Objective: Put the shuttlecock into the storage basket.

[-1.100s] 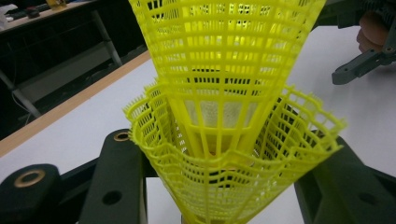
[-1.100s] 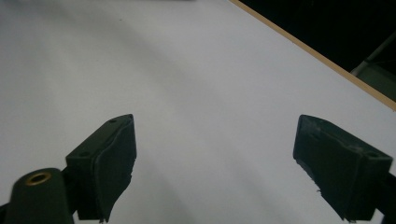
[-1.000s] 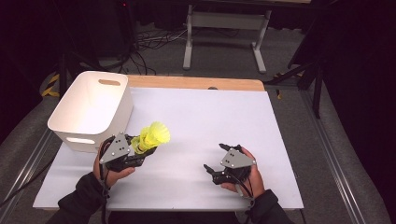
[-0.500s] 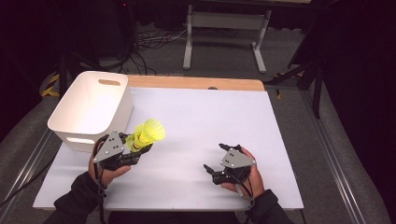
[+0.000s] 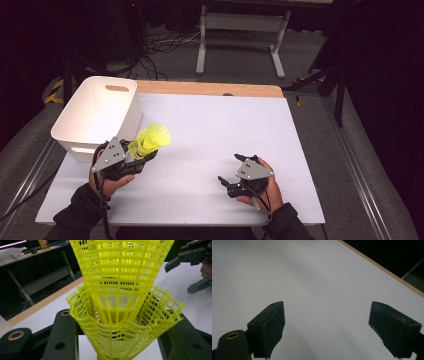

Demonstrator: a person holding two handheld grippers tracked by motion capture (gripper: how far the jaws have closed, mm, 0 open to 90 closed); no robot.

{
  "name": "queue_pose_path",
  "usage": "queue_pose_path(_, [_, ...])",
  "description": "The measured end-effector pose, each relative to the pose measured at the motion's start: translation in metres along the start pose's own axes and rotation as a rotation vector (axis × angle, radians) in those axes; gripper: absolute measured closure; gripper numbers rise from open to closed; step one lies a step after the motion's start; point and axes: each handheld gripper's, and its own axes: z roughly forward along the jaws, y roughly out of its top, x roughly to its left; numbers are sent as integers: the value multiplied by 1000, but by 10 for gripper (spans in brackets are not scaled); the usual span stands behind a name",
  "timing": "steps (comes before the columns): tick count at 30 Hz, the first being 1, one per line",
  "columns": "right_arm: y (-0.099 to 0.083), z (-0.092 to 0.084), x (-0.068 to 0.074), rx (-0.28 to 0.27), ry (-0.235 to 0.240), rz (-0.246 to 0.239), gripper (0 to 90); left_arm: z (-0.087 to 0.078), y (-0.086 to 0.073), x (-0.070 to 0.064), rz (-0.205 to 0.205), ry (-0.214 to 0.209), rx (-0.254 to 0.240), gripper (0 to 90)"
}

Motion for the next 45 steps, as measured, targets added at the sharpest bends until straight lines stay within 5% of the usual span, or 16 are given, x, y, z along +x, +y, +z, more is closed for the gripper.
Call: queue_pose_path(45, [-1,-3,-4,-11,0,4,143,-35,7,27,-34,98,-44,527])
